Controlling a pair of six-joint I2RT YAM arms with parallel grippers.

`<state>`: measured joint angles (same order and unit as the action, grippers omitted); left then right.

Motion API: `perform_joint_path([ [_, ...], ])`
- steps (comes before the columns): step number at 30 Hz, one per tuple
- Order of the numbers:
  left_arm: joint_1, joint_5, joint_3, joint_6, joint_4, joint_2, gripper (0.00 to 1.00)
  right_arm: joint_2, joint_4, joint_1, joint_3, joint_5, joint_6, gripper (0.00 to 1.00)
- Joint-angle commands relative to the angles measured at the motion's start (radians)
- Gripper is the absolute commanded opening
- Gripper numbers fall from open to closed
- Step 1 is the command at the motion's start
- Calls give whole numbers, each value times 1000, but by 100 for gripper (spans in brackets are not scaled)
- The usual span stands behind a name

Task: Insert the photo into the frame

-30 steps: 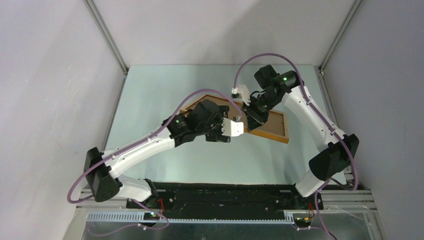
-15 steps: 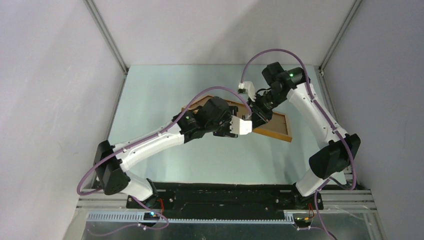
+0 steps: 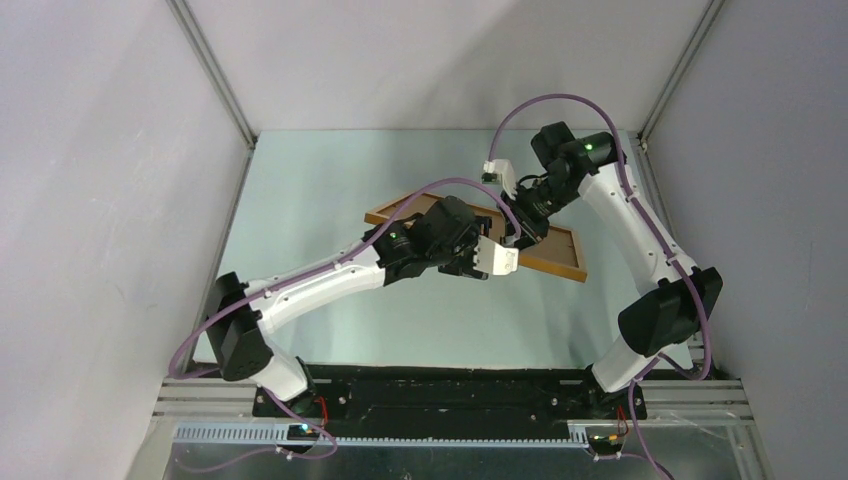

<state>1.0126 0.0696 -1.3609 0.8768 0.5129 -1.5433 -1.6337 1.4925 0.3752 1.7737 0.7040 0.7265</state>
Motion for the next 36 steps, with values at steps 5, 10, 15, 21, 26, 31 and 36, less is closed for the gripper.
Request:
perform_joint_path([
  [5, 23, 18, -50, 32, -25, 11, 67, 11, 19, -19, 45, 57, 17, 0],
  [10, 31, 25, -39, 35, -24, 16, 57, 11, 19, -25, 46, 55, 18, 0],
  [15, 37, 39, -41, 35, -24, 6, 45, 7, 20, -25, 43, 58, 16, 0],
  [21, 51, 65, -47, 35, -23, 7, 29, 12, 19, -29, 44, 56, 13, 1],
  [26, 64, 87, -46, 35, -21, 15, 11, 20, 18, -32, 47, 51, 1, 8],
  [31, 72, 105, -47, 30, -16, 27, 0, 50, -3, -42, 39, 24, -34, 35],
  [36, 82, 139, -46, -7, -6, 54, 0, 131, -110, -65, -16, -35, -100, 67],
])
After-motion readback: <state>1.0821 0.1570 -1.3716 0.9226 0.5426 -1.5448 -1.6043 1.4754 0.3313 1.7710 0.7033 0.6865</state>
